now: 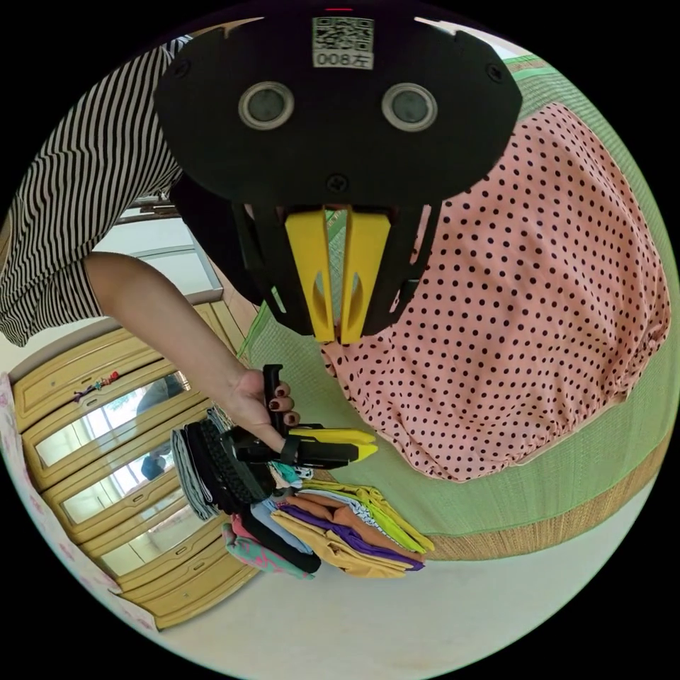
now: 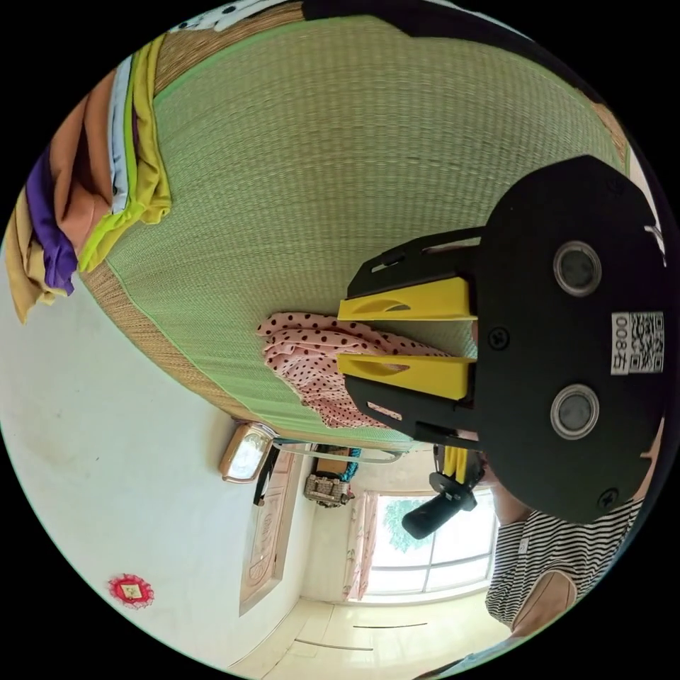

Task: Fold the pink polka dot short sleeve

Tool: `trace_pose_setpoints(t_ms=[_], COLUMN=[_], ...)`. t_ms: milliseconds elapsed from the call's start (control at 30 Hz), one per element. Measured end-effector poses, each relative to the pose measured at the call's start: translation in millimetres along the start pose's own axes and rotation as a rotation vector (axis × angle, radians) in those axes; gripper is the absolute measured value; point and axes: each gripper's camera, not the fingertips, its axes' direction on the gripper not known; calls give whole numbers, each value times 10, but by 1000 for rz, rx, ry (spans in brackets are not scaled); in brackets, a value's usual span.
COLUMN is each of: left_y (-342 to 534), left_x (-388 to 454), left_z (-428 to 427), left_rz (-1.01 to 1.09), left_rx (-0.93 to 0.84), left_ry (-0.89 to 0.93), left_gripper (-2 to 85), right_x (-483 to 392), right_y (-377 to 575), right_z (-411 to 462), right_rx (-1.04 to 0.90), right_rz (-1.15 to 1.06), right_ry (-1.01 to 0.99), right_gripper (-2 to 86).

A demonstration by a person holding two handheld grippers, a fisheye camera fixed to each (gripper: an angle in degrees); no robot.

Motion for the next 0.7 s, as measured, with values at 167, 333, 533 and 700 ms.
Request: trace_pose_setpoints(t_ms=[167,333,533,700], left_y=[-8,18,104,171], left_x=[26,-44,-157,-233], left_z=[105,195,159,26], left_rz=[34,33,20,17], left_rx=[-15,-36,-34,-22], left_ry=[7,45,72,81], left_gripper=[14,14,14,14], right_x=[-187,-339,-425,-541], right_y=[-355,-564,-612,-641], right_z=[214,511,640,698], right_rx=[-26,-108,-92,-77], right_rz=[-26,-48,-43,-40], right_ry=[82,196,189,182], right_gripper=[85,75,35,18])
